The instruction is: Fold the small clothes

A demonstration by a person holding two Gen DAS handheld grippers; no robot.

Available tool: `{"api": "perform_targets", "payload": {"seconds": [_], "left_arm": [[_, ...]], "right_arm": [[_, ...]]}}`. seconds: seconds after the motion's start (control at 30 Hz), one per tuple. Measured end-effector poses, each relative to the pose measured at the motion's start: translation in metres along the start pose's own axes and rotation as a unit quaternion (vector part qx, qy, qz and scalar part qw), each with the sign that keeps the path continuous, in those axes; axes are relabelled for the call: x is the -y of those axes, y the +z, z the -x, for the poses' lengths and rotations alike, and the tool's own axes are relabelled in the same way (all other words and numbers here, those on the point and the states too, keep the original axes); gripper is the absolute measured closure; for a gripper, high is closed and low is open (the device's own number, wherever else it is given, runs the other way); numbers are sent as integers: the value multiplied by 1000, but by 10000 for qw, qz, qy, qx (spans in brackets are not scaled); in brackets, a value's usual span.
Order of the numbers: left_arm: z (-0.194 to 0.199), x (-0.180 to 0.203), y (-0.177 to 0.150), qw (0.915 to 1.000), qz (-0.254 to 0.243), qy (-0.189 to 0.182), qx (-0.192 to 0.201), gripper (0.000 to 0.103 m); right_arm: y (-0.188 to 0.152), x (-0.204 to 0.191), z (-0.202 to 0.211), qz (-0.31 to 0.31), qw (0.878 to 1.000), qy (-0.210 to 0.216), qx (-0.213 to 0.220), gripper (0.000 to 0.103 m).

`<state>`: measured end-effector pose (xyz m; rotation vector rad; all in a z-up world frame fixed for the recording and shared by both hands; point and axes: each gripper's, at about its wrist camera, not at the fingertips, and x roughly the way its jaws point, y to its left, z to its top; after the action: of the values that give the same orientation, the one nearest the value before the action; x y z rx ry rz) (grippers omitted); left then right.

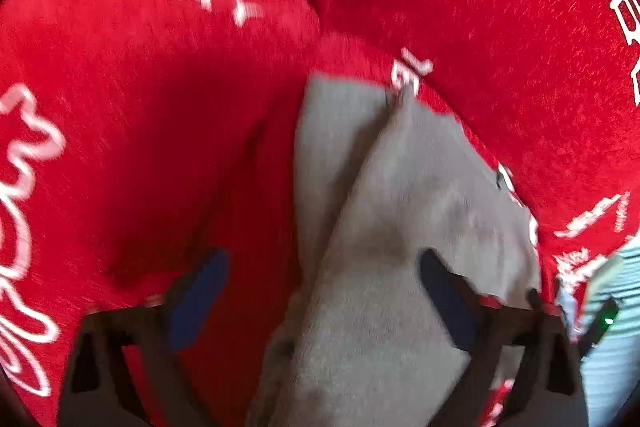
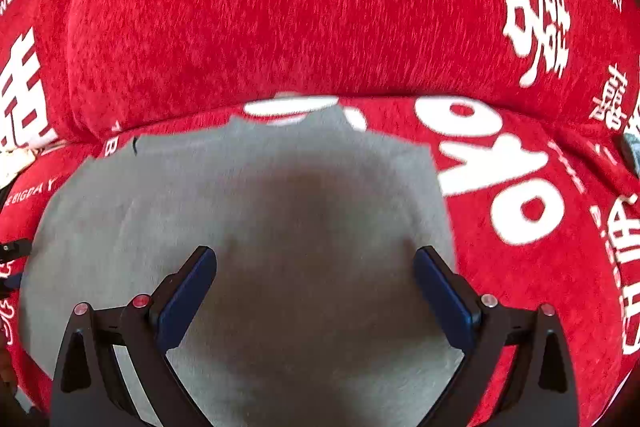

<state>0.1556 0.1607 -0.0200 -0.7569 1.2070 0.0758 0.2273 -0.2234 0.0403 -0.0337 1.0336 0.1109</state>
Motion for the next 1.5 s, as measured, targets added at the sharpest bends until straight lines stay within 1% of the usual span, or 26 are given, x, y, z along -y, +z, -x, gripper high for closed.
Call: {"api": "perform_targets", "payload": {"seconds": [0.03,0.1,0.17,0.2,0.23,0.27,0.33,0.4,0.47,0.5,0.6,0.67,0.7,0.8,0.9,0.97,1.0,1.13,1.2,1.23,1.3,1.37,1.4,1.5], "left_arm": [[0,5,-2,9997,-140,144,135,16],[-7,21,-5,9982,-439,363,205,16],[-13,37,-6,9956,-677,573,309,16],[-15,42,-5,9947,-747,614,345,26],[-16,49,-6,9940,-846,556,406,35],[-16,52,-6,9939,-893,502,416,51],[-17,59,-7,9938,-939,451,379,66],[-16,63,-10,9921,-1051,538,431,71],[-13,65,-12,9913,-1068,615,469,74],[-11,65,-12,9916,-1026,629,474,75],[-4,70,-11,9923,-902,692,483,76],[2,76,-14,9914,-903,784,526,77],[5,81,-15,9904,-926,861,551,77],[8,106,-17,9847,-1047,1257,594,78],[10,133,-19,9792,-1066,1633,558,78],[12,157,-20,9745,-1084,1885,547,78],[13,166,-21,9736,-1086,1932,548,79],[15,225,-38,9699,-1244,2021,546,82],[8,264,-53,9671,-1450,2019,550,88],[5,277,-59,9663,-1512,2012,534,89],[-8,308,-70,9655,-1653,1962,438,90],[-26,339,-83,9618,-1843,1988,380,90],[-37,351,-89,9600,-1927,2003,332,90],[-80,384,-110,9575,-2089,1990,29,90]], "right_arm": [[-3,-2,-1,41,10000,-18,0,3],[-6,-11,-2,170,9998,-76,30,3],[-8,-18,0,255,9997,10,48,3],[-8,-23,0,294,9995,65,54,3],[-9,-29,1,365,9993,102,62,3],[-9,-35,1,444,9989,117,74,3],[-9,-51,-2,671,9976,117,110,3],[-7,-65,-9,868,9961,129,95,3],[-8,-75,-20,1059,9943,86,-32,3],[-8,-76,-22,1082,9941,68,56,1],[-3,-70,-20,1001,9948,151,-126,1],[-2,-59,-10,870,9962,46,-13,1],[-1,-51,-6,760,9971,23,44,1],[-2,-25,-3,505,9987,-24,-41,1],[-5,0,2,399,9992,-28,-64,1],[-7,14,10,404,9992,81,5,1],[-7,19,14,427,9991,65,39,1],[-10,47,29,440,9988,105,181,1],[-15,69,37,337,9990,101,264,1],[-17,78,38,285,9991,95,286,1],[-24,102,42,107,9994,70,319,1],[-31,123,44,-89,9994,57,335,1],[-35,133,45,-194,9992,80,337,1],[-45,157,46,-461,9983,146,321,1]]}}
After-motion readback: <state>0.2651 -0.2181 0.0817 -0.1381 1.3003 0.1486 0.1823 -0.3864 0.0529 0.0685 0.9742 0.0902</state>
